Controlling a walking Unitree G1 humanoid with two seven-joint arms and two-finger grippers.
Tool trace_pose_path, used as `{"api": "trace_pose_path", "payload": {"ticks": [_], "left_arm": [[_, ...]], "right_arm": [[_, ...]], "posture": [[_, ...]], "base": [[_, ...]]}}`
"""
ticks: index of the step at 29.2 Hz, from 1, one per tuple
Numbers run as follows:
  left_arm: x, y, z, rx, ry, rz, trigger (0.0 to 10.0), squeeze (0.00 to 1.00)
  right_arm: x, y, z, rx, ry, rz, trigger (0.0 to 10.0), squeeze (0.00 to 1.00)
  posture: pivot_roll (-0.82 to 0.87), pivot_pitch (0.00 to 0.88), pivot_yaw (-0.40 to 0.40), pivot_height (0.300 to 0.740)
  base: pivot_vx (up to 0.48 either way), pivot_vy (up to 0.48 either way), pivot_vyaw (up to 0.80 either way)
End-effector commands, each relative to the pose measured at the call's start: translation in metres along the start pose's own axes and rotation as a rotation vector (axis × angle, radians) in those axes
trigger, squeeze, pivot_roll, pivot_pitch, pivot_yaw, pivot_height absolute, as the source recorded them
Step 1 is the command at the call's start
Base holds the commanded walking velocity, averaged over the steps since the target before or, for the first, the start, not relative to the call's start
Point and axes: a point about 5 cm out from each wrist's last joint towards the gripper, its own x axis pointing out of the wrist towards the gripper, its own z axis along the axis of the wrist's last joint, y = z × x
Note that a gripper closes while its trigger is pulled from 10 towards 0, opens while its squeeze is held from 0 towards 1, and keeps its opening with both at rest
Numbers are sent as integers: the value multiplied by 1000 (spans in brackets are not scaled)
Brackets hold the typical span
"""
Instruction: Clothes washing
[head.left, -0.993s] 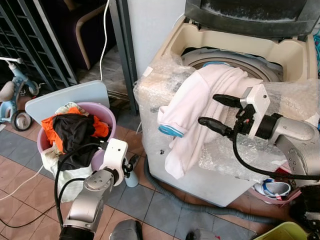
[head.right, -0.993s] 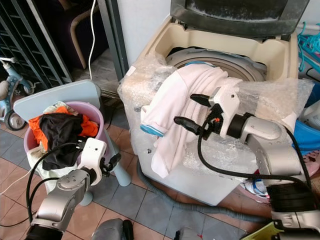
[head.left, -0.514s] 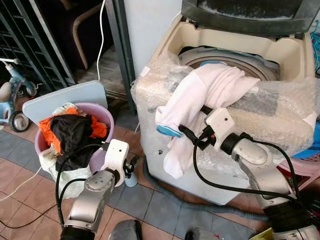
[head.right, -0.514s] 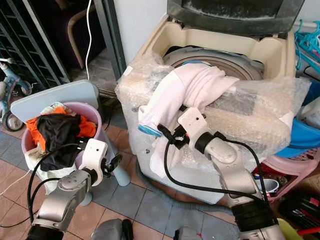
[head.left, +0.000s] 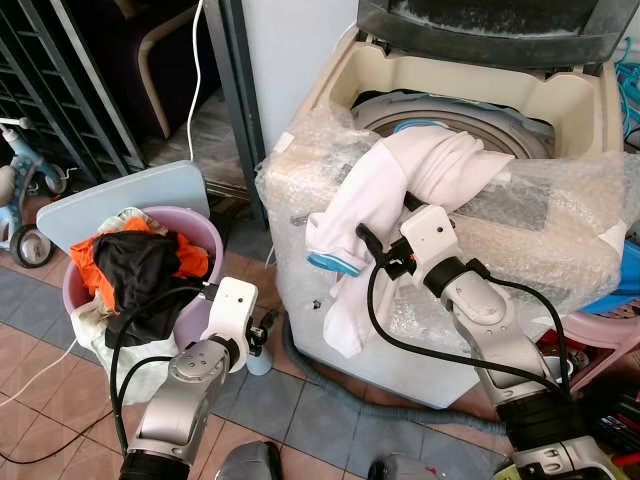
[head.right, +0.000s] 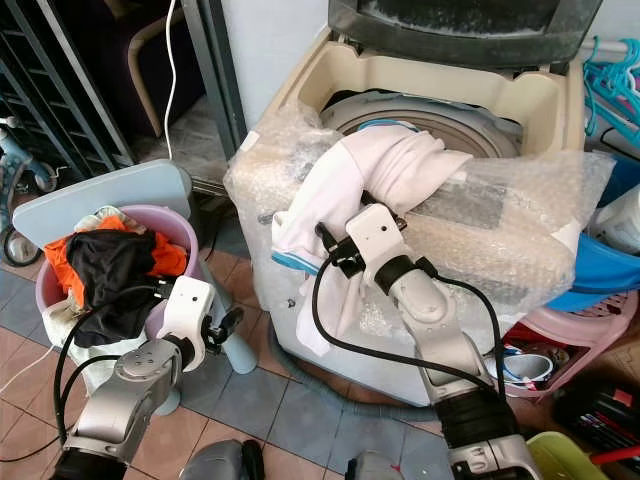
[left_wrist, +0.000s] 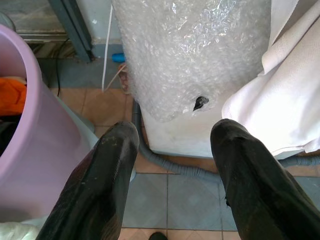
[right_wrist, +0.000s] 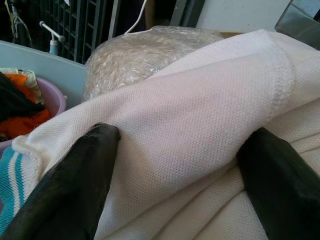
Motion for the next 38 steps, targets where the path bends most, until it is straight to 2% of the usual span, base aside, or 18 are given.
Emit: {"api": "trace_pose_path", "payload": {"ticks": [1, 4, 8, 19, 26, 27, 28, 31, 33, 34, 35, 38], "left_arm": [[0, 2, 1, 8, 1, 4, 10000, 0], [0, 1, 1, 8, 1, 4, 10000, 0], [0, 1, 1, 5, 1, 4, 10000, 0], [2, 0, 1, 1, 2, 5, 10000, 0], [5, -1, 2, 1, -3, 9, 10000, 0], [5, -1, 2, 1, -4, 10, 10000, 0], [6, -1, 3, 1, -7, 13, 10000, 0], [7, 0, 4, 0, -11, 18, 10000, 0], [8, 0, 5, 2, -16, 22, 10000, 0], [8, 0, 5, 2, -17, 22, 10000, 0], [8, 0, 5, 2, -17, 23, 10000, 0], [9, 1, 5, 5, -19, 24, 10000, 0]], "right_arm": [[4, 11, -3, 9, 15, 46, 0, 0], [9, 15, -2, 19, 3, 52, 0, 0], [14, 14, -1, 48, 7, 50, 0, 0], [28, -8, -3, 181, 72, 27, 0, 0], [44, -44, 4, 286, 118, 3, 0, 0], [46, -51, 5, 301, 125, -3, 0, 0], [49, -66, 9, 301, 141, -13, 0, 0], [53, -94, 23, 260, 143, -58, 0, 0], [54, -138, 62, 126, 51, -209, 0, 0], [53, -147, 72, 113, 23, -251, 0, 0], [48, -170, 102, 43, -62, -374, 0, 0], [37, -196, 136, -80, -151, -529, 0, 0]], "posture": [[-44, 57, 39, 740], [-42, 58, 38, 740], [-44, 59, 35, 740], [-48, 55, 29, 740], [-45, 41, 22, 740], [-43, 37, 20, 740], [-43, 33, 19, 740], [-42, 28, 18, 740], [-40, 27, 18, 740], [-41, 25, 20, 740], [-41, 25, 21, 740], [-41, 22, 23, 740]], "base": [[0, 0, 0], [0, 0, 0], [0, 0, 0], [0, 0, 0], [0, 0, 0], [0, 0, 0], [0, 0, 0], [0, 0, 0], [0, 0, 0], [0, 0, 0], [0, 0, 0], [0, 0, 0]]}}
